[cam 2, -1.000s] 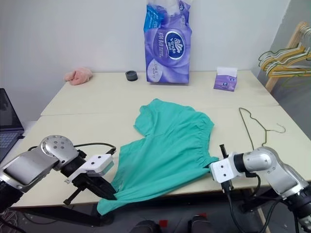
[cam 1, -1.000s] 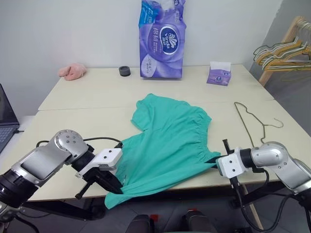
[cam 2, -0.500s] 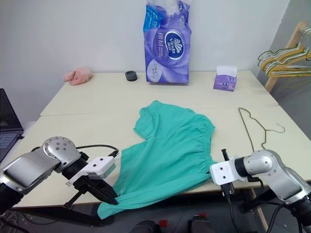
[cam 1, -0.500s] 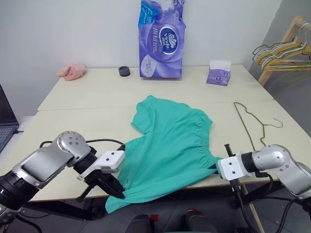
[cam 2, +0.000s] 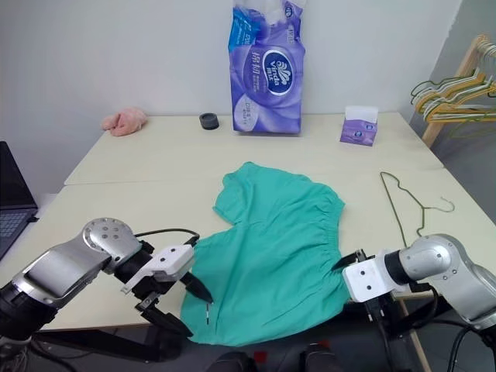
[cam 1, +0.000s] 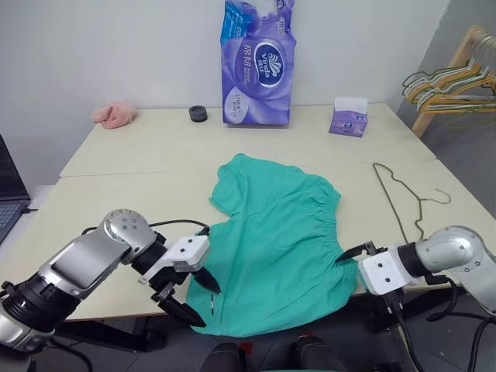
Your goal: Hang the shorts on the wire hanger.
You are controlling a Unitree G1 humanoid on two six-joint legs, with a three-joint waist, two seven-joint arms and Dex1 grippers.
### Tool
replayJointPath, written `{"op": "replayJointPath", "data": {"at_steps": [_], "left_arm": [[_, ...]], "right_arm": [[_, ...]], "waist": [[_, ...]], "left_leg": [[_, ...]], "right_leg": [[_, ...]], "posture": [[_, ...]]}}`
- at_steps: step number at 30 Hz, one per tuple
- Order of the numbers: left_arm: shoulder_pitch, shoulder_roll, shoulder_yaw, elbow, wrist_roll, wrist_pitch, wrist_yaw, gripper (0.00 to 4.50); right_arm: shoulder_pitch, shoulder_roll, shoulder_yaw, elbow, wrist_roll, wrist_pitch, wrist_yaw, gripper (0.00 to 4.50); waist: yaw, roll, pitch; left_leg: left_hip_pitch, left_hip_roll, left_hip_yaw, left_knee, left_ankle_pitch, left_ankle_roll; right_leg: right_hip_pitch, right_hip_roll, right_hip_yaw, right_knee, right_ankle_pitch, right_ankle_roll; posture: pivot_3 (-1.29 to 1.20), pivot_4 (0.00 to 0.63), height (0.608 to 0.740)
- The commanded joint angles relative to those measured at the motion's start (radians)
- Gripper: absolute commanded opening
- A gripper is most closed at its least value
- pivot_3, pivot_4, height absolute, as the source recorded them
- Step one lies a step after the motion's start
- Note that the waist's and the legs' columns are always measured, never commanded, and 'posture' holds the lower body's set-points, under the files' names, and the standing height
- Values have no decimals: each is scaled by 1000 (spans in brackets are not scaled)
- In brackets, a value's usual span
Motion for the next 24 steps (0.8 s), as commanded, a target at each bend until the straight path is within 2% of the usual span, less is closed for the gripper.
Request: {"op": "replayJointPath", "data": {"at_steps": [1, 5, 9, 13, 17, 24], "left_arm": [[-86, -83, 90, 41, -15, 38, 88, 3936], [-140, -237, 182, 57, -67, 149, 270, 3936], [-121, -421, 233, 15, -23, 139, 521, 3936], [-101, -511, 211, -5, 30, 104, 622, 3936], [-107, -557, 172, -12, 56, 80, 635, 3936], [-144, -572, 118, -1, 84, 65, 601, 3936]], "right_arm": [[-34, -4, -116, -41, 116, 98, -9, 4446], [-59, 51, -233, -8, 181, 285, -140, 4446], [-28, 187, -405, 49, 206, 570, -417, 4446], [-27, 326, -501, 120, 138, 731, -686, 4446], [-51, 413, -593, 250, 102, 787, -867, 4446], [-101, 396, -532, 544, 40, 719, -902, 4446]], "waist": [[2, -1, 0], [-1, -2, 0], [0, -3, 0], [0, -2, -1], [-4, 0, -2], [-20, 4, -5]], "left_leg": [[0, 0, 0, 0, 0, 0], [0, 0, -1, 1, 0, 0], [-1, 1, -2, 0, 0, 0], [-1, 0, -2, 0, 0, -1], [-1, 0, -1, 0, 0, -1], [0, -1, 1, -1, 0, -1]], "right_leg": [[0, 0, 0, 0, 0, 0], [1, -1, 0, 0, 2, -3], [0, -5, 0, 0, 3, -4], [0, -6, 1, 1, 3, -4], [0, -6, 1, 1, 3, -4], [0, -1, 3, 0, 3, -4]], "posture": [[-62, 50, 740], [-69, 50, 740], [-74, 51, 740], [-85, 49, 740], [-101, 46, 740], [-132, 48, 740]]}}
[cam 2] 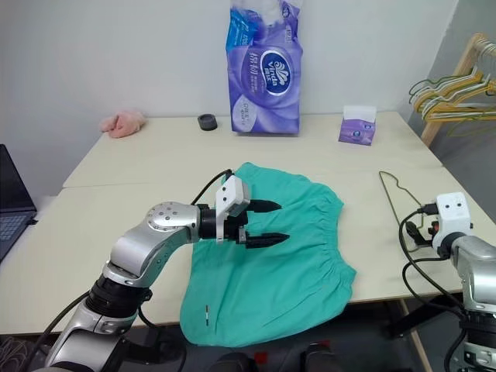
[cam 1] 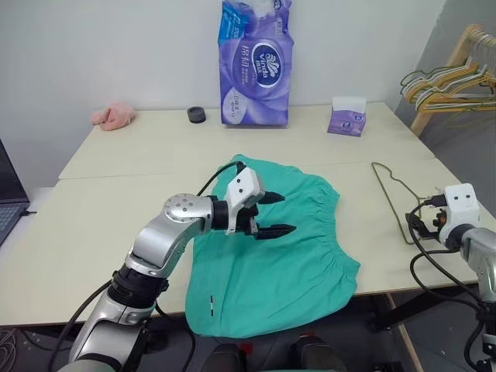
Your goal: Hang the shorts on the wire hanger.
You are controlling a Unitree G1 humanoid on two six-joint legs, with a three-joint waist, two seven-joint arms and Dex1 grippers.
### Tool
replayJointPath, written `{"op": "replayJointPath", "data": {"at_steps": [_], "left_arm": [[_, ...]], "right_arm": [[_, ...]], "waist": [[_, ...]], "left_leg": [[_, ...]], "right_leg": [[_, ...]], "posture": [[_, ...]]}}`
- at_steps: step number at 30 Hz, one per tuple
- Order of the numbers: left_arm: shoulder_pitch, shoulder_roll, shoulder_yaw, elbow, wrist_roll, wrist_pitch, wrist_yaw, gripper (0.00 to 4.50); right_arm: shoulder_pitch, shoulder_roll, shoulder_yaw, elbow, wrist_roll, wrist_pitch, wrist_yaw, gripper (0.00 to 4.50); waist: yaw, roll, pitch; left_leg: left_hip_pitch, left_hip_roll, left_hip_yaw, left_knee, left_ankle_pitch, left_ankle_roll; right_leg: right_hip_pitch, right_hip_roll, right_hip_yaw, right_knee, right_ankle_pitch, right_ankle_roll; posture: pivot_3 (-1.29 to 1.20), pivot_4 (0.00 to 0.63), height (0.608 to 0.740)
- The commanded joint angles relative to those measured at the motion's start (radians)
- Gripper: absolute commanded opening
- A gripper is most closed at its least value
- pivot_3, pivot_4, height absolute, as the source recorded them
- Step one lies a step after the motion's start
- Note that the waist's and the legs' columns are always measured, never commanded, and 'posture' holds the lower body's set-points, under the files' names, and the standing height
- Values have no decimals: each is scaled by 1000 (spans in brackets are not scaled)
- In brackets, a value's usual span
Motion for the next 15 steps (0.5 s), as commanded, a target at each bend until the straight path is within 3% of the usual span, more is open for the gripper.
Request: {"op": "replayJointPath", "data": {"at_steps": [1, 10, 12, 15], "left_arm": [[-40, -4, -12, -25, 8, -23, -24, 3936], [-49, -11, -14, -31, 5, -9, -23, 3936], [-49, -9, -14, -28, 6, -12, -27, 3974], [-50, -10, -15, -20, 11, -20, -28, 3974]], "right_arm": [[-63, -18, 13, 106, -15, -42, -6, 4446], [-130, -25, 68, 309, -6, -30, 56, 4446], [-136, -32, 92, 337, 0, 0, 100, 4077], [-134, -42, 133, 365, -3, 14, 146, 3153]], "waist": [[-10, 1, 0], [-36, 2, -3], [-38, 2, -4], [-38, 1, -5]], "left_leg": [[0, 0, 0, 0, 0, 0], [0, 1, 0, -1, 0, 0], [0, 1, -1, -1, 0, 0], [0, 1, -2, -1, 0, 1]], "right_leg": [[0, 0, 0, 0, 0, 0], [1, 1, 0, -1, 0, 0], [1, 1, 0, -1, 0, 0], [2, 1, -1, -2, 0, 0]], "posture": [[-133, 48, 740], [-128, 56, 740], [-128, 58, 740], [-127, 58, 740]]}}
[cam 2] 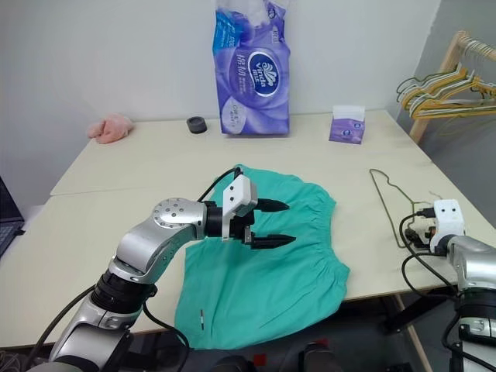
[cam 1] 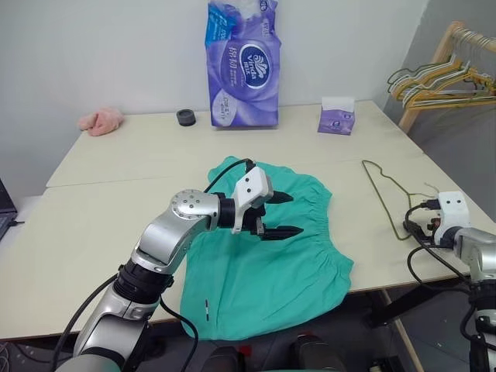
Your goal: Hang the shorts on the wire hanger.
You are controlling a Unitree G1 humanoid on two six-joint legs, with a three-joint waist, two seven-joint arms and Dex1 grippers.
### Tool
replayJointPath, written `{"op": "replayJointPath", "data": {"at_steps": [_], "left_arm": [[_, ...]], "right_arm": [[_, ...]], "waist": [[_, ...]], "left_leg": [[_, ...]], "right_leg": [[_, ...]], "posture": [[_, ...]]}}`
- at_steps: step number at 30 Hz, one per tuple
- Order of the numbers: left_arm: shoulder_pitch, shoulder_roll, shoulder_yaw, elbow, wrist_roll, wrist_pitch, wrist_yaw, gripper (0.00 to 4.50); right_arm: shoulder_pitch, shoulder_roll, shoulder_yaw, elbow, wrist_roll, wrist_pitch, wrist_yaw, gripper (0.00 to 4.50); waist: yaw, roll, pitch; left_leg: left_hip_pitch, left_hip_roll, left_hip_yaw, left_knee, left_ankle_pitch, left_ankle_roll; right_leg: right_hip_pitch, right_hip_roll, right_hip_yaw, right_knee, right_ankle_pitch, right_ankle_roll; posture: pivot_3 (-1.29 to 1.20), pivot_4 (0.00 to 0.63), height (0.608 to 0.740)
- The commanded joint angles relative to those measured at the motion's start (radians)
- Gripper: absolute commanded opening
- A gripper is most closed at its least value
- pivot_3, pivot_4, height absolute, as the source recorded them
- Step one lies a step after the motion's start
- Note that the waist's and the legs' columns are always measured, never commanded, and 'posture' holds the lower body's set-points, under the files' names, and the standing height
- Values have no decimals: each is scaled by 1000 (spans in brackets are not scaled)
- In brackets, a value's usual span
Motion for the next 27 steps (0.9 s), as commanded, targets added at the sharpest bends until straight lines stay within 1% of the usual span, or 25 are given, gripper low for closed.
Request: {"op": "replayJointPath", "data": {"at_steps": [1, 6, 7, 9, 12, 17, 19, 20, 21, 24, 27], "left_arm": [[-22, -2, 0, -21, 6, -13, -7, 3974], [-13, -7, 3, -25, 13, -15, -2, 3974], [-10, -7, 4, -26, 15, -16, 0, 3974], [-6, -6, 7, -24, 18, -21, 1, 3974], [-4, -8, 12, -14, 28, -30, 13, 3974], [-29, -16, 68, 83, 21, -19, 41, 3974], [-44, -18, 98, 129, 13, -16, 53, 4288], [-52, -15, 107, 152, 17, -24, 54, 4485], [-57, -13, 113, 166, 21, -32, 53, 4485], [-120, 2, 186, 293, 16, -38, 65, 4485], [-184, 28, 239, 398, 2, -35, 36, 4485]], "right_arm": [[21, -3, 55, 54, -7, 48, 47, 2803], [27, 18, 60, 71, -8, 56, 34, 1005], [34, 20, 69, 71, -18, 44, 28, 693], [42, 24, 74, 70, -32, 24, 10, 36], [49, 20, 80, 62, -47, -12, -14, 13], [47, 2, 81, 5, -72, -97, -53, 13], [54, -16, 94, -48, -87, -133, -46, 0], [62, -27, 105, -86, -97, -152, -40, 0], [69, -33, 111, -113, -104, -163, -36, 0], [126, -99, 203, -342, -180, -284, 22, 0], [144, -134, 256, -476, -230, -362, 51, 0]], "waist": [[0, -1, -2], [2, -7, -6], [2, -7, -6], [4, -6, -7], [6, -7, -7], [10, -6, -8], [11, -5, -7], [11, -4, -6], [11, -3, -6], [12, 3, -5], [-2, 4, -4]], "left_leg": [[0, 0, 0, 0, 0, 0], [1, 0, -2, 0, 0, 0], [3, 0, -3, 0, 0, 0], [14, 2, -4, -2, -2, 1], [19, 3, -5, -2, -4, 1], [20, 3, -3, -2, -5, 3], [19, 3, -3, -2, -5, 3], [18, 3, -3, -2, -6, 3], [17, 3, -3, -2, -6, 3], [11, 3, -2, -2, -6, 3], [8, 4, 1, -2, -6, 3]], "right_leg": [[0, 0, 0, 0, 0, 0], [3, 0, -2, -2, 0, 0], [7, 0, -3, -3, 0, 0], [21, 0, -5, -12, 0, 0], [28, 2, -5, -19, -2, 4], [31, 0, -3, -25, 3, 6], [30, 0, -3, -27, 4, 7], [30, 0, -3, -27, 4, 7], [29, 0, -3, -27, 4, 7], [22, 0, -1, -26, 4, 7], [16, 0, 1, -23, 4, 7]], "posture": [[-125, 58, 740], [-119, 59, 740], [-116, 59, 740], [-116, 59, 740], [-113, 58, 740], [-115, 52, 740], [-115, 53, 740], [-116, 52, 740], [-116, 51, 740], [-122, 50, 740], [-126, 48, 740]]}}
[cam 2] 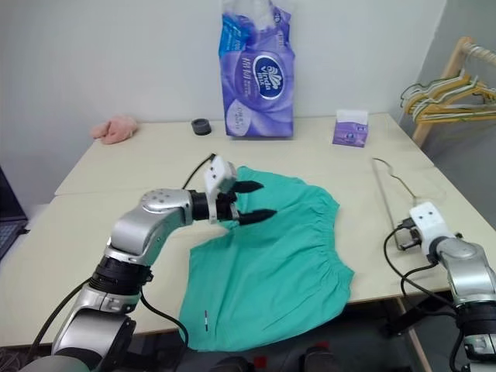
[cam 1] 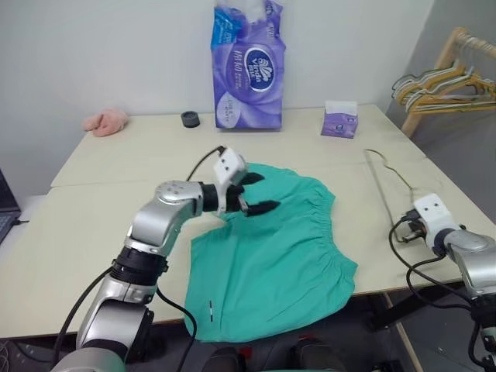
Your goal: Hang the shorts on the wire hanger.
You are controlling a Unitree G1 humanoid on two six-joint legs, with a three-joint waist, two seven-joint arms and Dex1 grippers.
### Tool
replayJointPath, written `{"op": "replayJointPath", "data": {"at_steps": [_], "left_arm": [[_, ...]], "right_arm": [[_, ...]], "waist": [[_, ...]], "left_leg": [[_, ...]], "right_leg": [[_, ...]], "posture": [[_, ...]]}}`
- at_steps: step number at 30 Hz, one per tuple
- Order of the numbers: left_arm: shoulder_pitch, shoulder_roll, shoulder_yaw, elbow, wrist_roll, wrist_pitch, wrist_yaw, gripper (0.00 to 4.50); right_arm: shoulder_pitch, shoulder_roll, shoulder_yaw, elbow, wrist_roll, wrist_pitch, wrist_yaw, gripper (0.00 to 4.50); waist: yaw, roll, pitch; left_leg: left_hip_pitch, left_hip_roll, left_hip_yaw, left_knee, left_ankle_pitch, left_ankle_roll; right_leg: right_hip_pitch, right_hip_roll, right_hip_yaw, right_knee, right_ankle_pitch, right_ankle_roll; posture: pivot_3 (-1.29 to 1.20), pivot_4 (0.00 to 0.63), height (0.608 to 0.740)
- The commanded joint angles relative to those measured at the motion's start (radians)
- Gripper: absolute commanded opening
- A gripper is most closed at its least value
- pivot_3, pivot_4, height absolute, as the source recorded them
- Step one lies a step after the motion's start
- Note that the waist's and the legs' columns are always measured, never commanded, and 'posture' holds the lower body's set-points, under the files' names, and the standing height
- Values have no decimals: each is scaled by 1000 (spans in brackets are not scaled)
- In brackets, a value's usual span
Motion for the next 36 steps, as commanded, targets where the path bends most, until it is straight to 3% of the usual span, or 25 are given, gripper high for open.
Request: {"op": "replayJointPath", "data": {"at_steps": [1, 6, 11, 18, 32, 36], "left_arm": [[-84, 36, 77, 85, -28, -20, -36, 4485], [-167, 119, 98, 215, -55, 3, -189, 4485], [-187, 226, 18, 291, -19, 7, -408, 4485], [-166, 258, -97, 331, 73, -66, -567, 4485], [-66, 234, -168, 236, 94, -27, -657, 4485], [-68, 229, -159, 229, 89, -5, -653, 3637]], "right_arm": [[-16, -46, 38, -161, -69, -119, 31, 0], [-59, -124, 124, -205, -210, -343, 57, 0], [-90, -212, 213, -176, -369, -649, 53, 0], [-155, -187, 249, -137, -440, -925, 21, 0], [-216, -93, 238, -155, -420, -1025, 72, 0], [-207, -88, 233, -161, -419, -1031, 79, 0]], "waist": [[-10, 0, 0], [-11, 0, 0], [-13, 0, 1], [-12, -2, 2], [-13, -3, 3], [-14, -3, 3]], "left_leg": [[0, 1, 0, 0, 0, 0], [1, 1, 1, 0, -1, -2], [1, 1, 3, -1, -1, -2], [1, 0, 4, 0, -1, -2], [1, 2, 3, 1, -2, -2], [1, 2, 4, 1, -2, -1]], "right_leg": [[0, 0, 0, 0, 0, 0], [-1, 1, 0, 3, 0, 0], [-2, 3, 0, 3, -2, 2], [-2, 3, 1, 4, -1, -1], [-2, 2, 2, 5, -1, -2], [-2, 2, 2, 5, -1, -2]], "posture": [[-126, 48, 740], [-131, 43, 740], [-134, 40, 740], [-136, 39, 740], [-148, 49, 740], [-146, 51, 740]]}}
